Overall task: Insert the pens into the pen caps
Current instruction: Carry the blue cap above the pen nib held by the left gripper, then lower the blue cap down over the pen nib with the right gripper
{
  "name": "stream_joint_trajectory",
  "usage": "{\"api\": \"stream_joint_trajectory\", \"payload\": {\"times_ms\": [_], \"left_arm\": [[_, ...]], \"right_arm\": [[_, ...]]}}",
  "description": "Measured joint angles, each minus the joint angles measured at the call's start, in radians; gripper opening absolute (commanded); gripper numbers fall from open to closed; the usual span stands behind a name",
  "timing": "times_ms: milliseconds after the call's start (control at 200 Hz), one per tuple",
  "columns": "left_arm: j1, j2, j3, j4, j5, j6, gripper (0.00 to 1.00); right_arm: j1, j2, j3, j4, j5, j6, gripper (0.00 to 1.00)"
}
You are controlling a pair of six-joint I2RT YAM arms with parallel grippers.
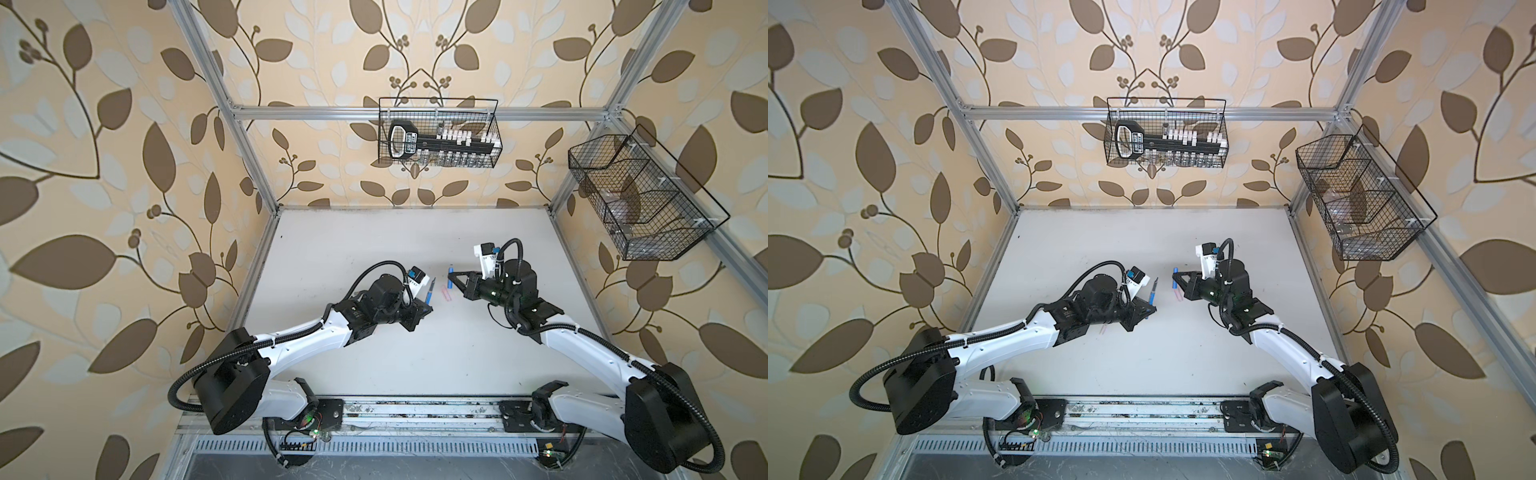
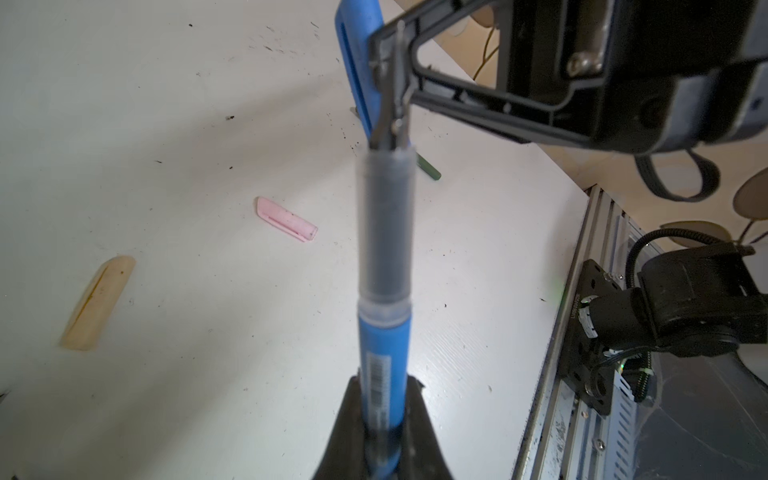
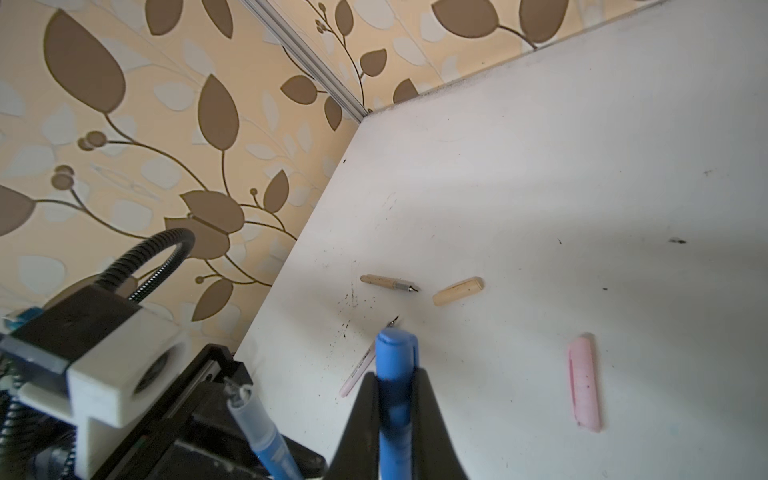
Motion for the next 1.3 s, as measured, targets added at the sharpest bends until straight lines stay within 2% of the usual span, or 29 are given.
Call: {"api": "stream_joint_trajectory", "payload": {"times_ms": [420,805,1300], "left_arm": [[-0.008,0.018,0.044,-0.002,0.032,0.000,0.00],[-0.021,0.019,0.053,-0.002,0.074,0.000,0.00],[-0.027,0.024,0.063,-0.009,0.078,0.000,0.00]], "right_arm": [[0.000,-0.114,0.000,0.068,-0.019,0.092,0.11],[0.023,-0.128,0.000,0.139,-0.019,0.164,0.09],[0.056,-0.111,0.000,0.161,-0.001,0.167,0.09]]}}
